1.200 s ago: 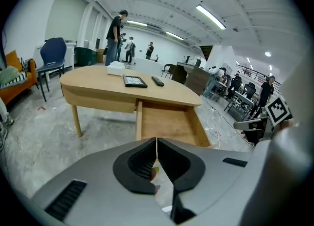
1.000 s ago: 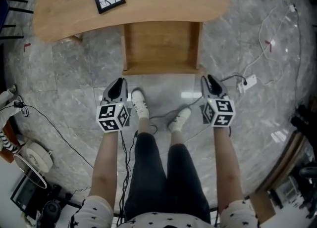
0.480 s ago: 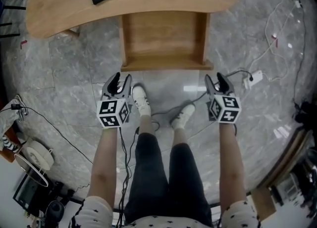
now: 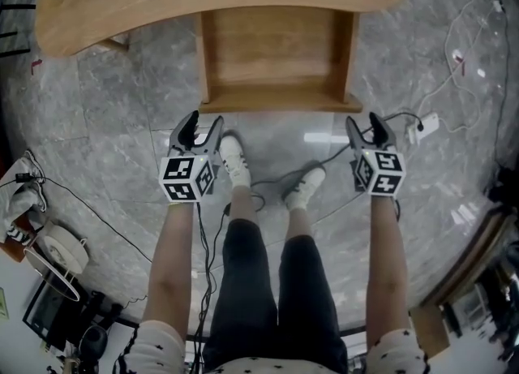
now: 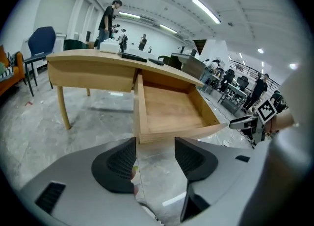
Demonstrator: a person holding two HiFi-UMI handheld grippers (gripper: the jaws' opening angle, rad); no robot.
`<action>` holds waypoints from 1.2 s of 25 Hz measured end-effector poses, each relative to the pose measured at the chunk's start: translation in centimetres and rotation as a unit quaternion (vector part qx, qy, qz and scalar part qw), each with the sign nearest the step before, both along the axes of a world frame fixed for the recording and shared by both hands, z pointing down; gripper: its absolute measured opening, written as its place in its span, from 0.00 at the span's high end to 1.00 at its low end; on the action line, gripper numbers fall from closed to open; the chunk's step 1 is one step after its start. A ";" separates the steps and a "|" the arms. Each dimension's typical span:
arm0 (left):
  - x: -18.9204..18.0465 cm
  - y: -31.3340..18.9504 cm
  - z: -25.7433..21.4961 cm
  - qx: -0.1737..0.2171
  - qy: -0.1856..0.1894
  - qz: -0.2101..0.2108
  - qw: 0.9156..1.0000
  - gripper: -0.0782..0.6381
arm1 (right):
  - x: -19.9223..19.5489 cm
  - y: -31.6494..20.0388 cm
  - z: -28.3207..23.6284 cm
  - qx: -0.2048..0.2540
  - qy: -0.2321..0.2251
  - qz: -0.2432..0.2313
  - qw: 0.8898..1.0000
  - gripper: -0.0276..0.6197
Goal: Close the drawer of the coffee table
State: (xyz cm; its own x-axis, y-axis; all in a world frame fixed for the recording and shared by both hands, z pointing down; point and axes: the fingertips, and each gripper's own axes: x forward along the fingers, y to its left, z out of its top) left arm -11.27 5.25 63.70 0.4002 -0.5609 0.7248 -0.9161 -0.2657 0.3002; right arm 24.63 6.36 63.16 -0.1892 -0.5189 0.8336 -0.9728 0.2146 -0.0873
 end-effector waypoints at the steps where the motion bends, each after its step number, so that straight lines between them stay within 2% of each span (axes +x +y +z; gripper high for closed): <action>1: -0.1 -0.1 0.3 0.000 -0.003 0.002 1.000 0.55 | 0.1 0.0 0.3 -0.001 0.001 -0.002 1.000 0.57; 14: 0.0 -0.7 3.4 0.000 -0.026 0.037 0.999 0.53 | 0.7 -0.7 4.1 -0.018 0.009 -0.012 1.000 0.53; 30: 0.5 -1.4 4.7 -0.006 -0.024 0.055 0.998 0.53 | -0.1 -1.4 6.3 -0.025 0.012 -0.065 0.997 0.53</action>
